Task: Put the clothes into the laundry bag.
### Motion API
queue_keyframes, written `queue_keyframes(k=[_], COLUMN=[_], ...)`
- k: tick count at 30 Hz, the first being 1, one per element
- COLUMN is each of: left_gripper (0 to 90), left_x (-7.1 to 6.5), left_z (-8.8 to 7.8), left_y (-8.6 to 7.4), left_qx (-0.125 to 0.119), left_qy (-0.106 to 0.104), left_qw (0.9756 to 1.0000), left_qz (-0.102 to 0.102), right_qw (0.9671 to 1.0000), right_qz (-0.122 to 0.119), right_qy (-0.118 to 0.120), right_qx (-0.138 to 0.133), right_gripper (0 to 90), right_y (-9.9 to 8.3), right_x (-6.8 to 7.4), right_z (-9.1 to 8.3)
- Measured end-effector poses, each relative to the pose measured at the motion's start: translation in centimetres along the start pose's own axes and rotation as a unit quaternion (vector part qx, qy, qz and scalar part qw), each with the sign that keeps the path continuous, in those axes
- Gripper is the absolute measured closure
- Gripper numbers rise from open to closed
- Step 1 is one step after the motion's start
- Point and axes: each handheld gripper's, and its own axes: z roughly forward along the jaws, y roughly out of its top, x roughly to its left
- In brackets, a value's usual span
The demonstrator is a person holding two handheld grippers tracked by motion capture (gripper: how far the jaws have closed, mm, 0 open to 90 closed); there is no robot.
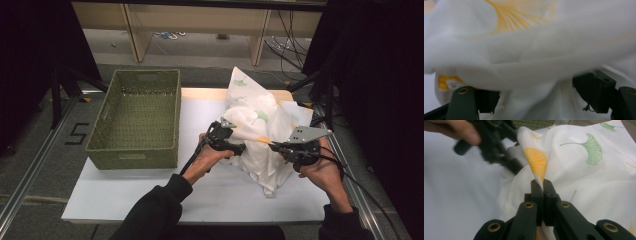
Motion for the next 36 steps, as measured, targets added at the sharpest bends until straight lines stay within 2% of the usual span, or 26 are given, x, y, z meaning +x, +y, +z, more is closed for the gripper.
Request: queue_keyframes(k=[3,4,6,7,9,10,11,12,13,14,15,16,18,19,21,23,25,26,27,28,29,30,31,32,34,36], left_gripper=[19.6,19.1,15.4,15.3,15.4,16.2,18.9,26.9,39.0,52.2,63.1,69.7,75.1,76.2,76.6,77.4,77.6,77.6,77.5,77.2,76.1,73.4,68.9,68.9,63.0,50.5], left_x=[-1.3,-1.9,-2.7,-2.9,-3.3,-3.4,-3.5,-3.5,-3.2,-3.3,-3.3,-3.5,-3.7,-3.7,-3.5,-3.0,-2.5,-2.2,-1.9,-1.5,-1.1,-0.9,-0.6,-0.5,-0.5,-0.8], left_z=[-0.5,-0.2,0.3,0.7,1.8,2.4,3.3,4.0,4.6,5.4,5.4,5.8,5.5,5.5,5.0,4.8,4.8,5.0,5.4,6.0,7.0,7.5,8.2,8.4,8.0,7.0], left_y=[-1.1,-1.4,-1.7,-1.7,-1.8,-1.8,-1.7,-1.5,-1.3,-1.2,-1.2,-0.7,0.3,0.3,1.7,3.2,4.3,4.7,4.8,4.7,4.4,4.1,3.6,3.2,2.9,2.9], left_qx=[0.001,0.008,0.015,0.02,0.021,0.022,0.021,0.021,0.028,0.006,0.006,-0.025,-0.044,-0.044,-0.067,-0.094,-0.108,-0.117,-0.124,-0.124,-0.113,-0.101,-0.097,-0.101,-0.102,-0.083], left_qy=[-0.038,-0.037,-0.015,-0.017,-0.021,-0.025,-0.02,-0.025,-0.04,-0.049,-0.049,-0.052,-0.039,-0.039,-0.025,-0.013,0.0,0.013,0.023,0.025,0.029,0.033,0.034,0.033,0.022,0.0], left_qw=[0.9993,0.9993,0.9989,0.9984,0.999,0.9986,0.9986,0.9985,0.9972,0.9986,0.9986,0.9983,0.9981,0.9981,0.9973,0.9955,0.994,0.993,0.9918,0.9916,0.9927,0.9938,0.9941,0.9938,0.9938,0.9958], left_qz=[0.0,0.003,0.041,0.051,0.033,0.04,0.043,0.044,0.057,0.02,0.02,-0.003,0.019,0.019,0.014,-0.008,-0.012,-0.014,-0.02,-0.029,-0.033,-0.032,-0.032,-0.034,-0.038,-0.039], right_qw=[1.0,1.0,1.0,1.0,1.0,1.0,1.0,0.9999,1.0,0.9999,0.9999,0.9999,0.9999,0.9999,0.9999,0.9999,0.9999,0.9999,0.9999,0.9999,1.0,1.0,0.9999,0.9999,0.9997,0.9997], right_qz=[0.0,0.002,0.002,0.002,0.002,0.001,0.002,0.008,0.006,0.011,0.011,0.009,0.012,0.012,0.011,0.011,0.01,0.0,0.011,0.009,0.004,0.008,0.01,0.01,0.013,0.015], right_qy=[-0.005,-0.006,-0.008,-0.009,-0.008,-0.007,-0.007,-0.007,-0.003,-0.005,-0.005,-0.005,-0.003,-0.003,-0.008,-0.001,-0.003,-0.002,-0.002,-0.003,-0.002,-0.002,0.001,0.001,0.0,0.004], right_qx=[0.0,0.0,-0.004,-0.003,-0.004,-0.003,-0.004,-0.002,-0.003,0.001,0.001,0.003,0.005,0.005,-0.002,-0.009,-0.009,-0.014,-0.011,-0.008,-0.006,0.005,0.01,0.01,0.023,0.021], right_gripper=[90.0,90.0,90.0,90.0,90.0,90.0,90.0,90.0,90.0,90.0,90.0,90.0,90.0,90.0,90.0,90.0,90.0,90.0,90.0,90.0,90.0,90.0,90.0,90.0,90.0,90.0], right_y=[0.0,0.0,0.0,0.0,0.0,0.0,0.0,-0.1,-0.1,-0.2,-0.2,-0.4,-0.5,-0.5,-0.5,-0.3,-0.1,0.0,0.0,-0.1,-0.2,-0.4,-0.7,-0.7,-1.0,-1.2], right_x=[0.0,-0.1,-0.1,-0.1,-0.1,-0.1,-0.1,-0.1,-0.1,-0.1,-0.1,-0.4,-0.5,-0.5,-0.6,-0.5,-0.3,-0.4,-0.2,-0.2,-0.2,-0.2,-0.3,-0.3,-0.3,-0.5], right_z=[0.1,0.1,0.0,-0.1,-0.1,0.0,0.0,0.0,0.1,0.1,0.1,0.1,-0.1,-0.1,-0.3,-0.6,-0.9,-0.9,-0.9,-0.8,-0.6,-0.2,0.3,0.3,0.7,0.9])
